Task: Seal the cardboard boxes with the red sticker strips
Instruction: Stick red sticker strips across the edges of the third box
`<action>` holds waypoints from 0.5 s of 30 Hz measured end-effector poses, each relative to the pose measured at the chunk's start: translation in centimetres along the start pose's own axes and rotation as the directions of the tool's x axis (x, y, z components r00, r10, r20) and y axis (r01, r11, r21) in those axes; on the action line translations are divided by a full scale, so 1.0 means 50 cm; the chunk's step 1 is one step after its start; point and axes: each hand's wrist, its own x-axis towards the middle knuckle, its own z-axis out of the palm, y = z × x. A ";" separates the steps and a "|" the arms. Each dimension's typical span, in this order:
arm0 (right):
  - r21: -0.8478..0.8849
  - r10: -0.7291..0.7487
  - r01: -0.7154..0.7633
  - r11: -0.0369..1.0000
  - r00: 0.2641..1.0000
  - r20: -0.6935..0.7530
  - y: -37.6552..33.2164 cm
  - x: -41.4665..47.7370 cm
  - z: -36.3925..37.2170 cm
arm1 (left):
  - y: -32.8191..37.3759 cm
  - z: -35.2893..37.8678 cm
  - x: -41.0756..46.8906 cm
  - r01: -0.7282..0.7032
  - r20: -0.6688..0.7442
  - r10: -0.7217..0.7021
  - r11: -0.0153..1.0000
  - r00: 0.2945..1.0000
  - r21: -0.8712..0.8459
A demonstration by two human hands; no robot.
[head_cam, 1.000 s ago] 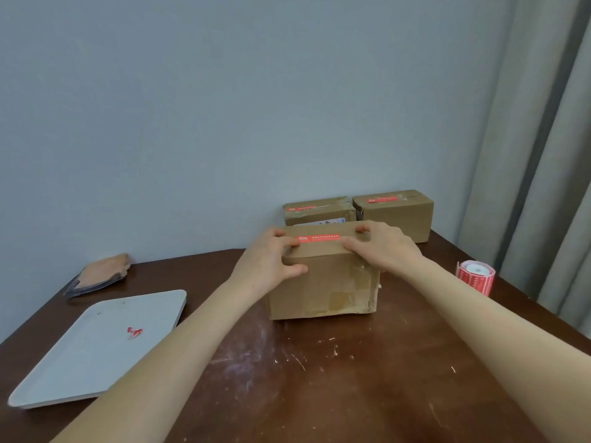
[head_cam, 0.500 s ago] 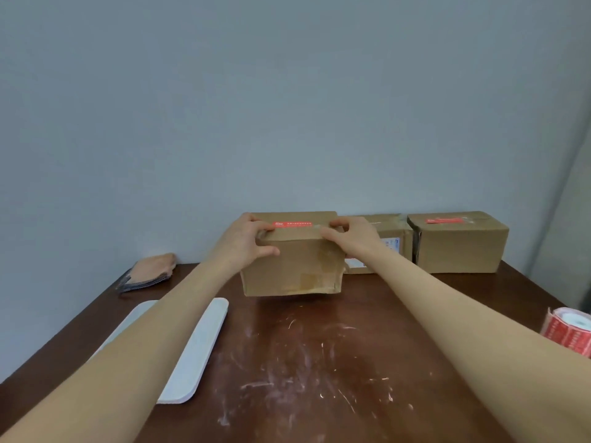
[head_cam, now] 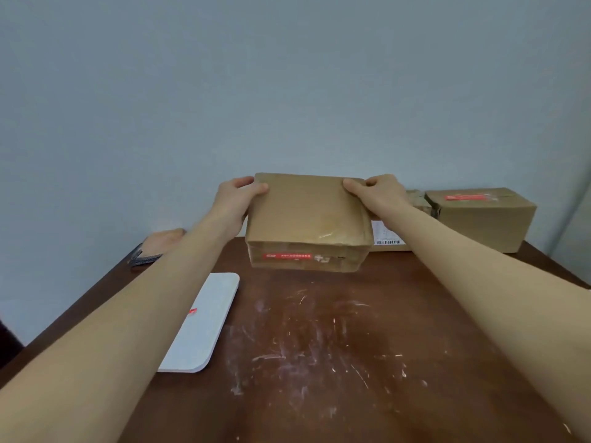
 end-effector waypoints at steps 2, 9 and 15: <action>-0.023 0.017 -0.017 1.000 1.000 -0.013 -0.013 0.003 -0.002 | 0.016 0.001 -0.005 0.035 0.005 -0.035 0.999 0.999 -0.007; -0.085 0.012 -0.013 0.996 1.000 -0.012 -0.052 0.004 0.018 | 0.041 -0.014 0.004 0.039 -0.032 -0.036 0.995 0.999 0.087; -0.071 -0.008 0.007 0.997 1.000 -0.008 -0.051 0.016 0.055 | 0.023 -0.019 0.037 -0.060 -0.072 0.072 0.985 0.995 0.159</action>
